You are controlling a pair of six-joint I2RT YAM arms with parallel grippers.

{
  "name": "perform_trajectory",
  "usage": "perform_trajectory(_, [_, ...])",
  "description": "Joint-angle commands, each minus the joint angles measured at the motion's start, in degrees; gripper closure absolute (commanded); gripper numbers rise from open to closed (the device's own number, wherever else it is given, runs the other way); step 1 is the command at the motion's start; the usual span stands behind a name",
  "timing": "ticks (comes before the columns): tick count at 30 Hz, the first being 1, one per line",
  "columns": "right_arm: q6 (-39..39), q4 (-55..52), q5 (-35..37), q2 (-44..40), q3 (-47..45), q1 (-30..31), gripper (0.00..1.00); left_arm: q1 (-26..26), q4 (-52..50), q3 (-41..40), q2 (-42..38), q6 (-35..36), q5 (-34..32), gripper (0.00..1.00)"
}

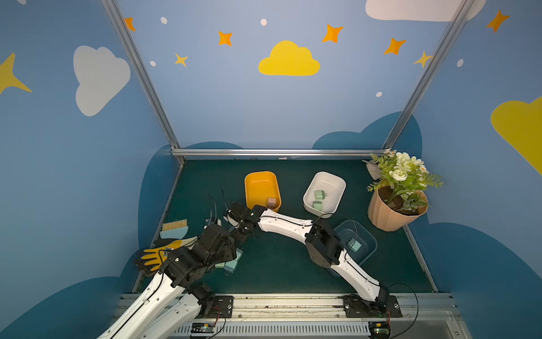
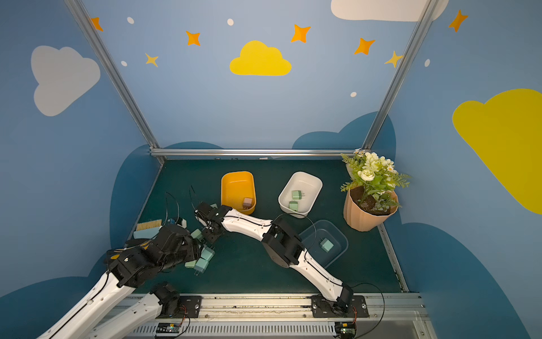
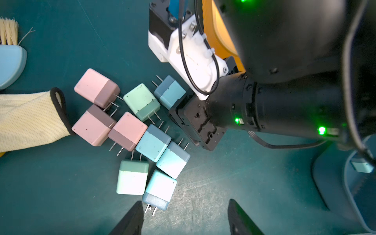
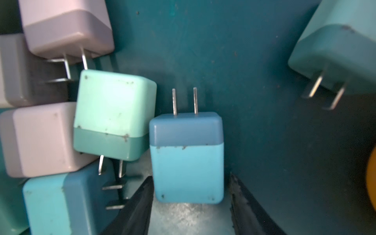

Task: Place the plugs by color into the storage box
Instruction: Pick up the plug from the center of the board.

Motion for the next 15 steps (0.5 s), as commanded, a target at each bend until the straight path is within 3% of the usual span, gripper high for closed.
perform_trajectory(1, [-1.4,0.6,1.6,6.0,-1.0,-0.8,0.40,0.2,-2.2,0.2,-1.7,-1.7,0.0,0.34])
perform_trajectory(8, [-2.9,4.0,-2.5,6.5,-1.0,-0.8,0.40,0.2,-7.8,2.9,-3.4,-3.0,-0.4,0.35])
perform_trajectory(15, [-3.3,9.5,-0.6,6.3,-3.1,-0.8,0.43,0.1,-13.1,2.9,-11.3,-7.8,1.6,0.35])
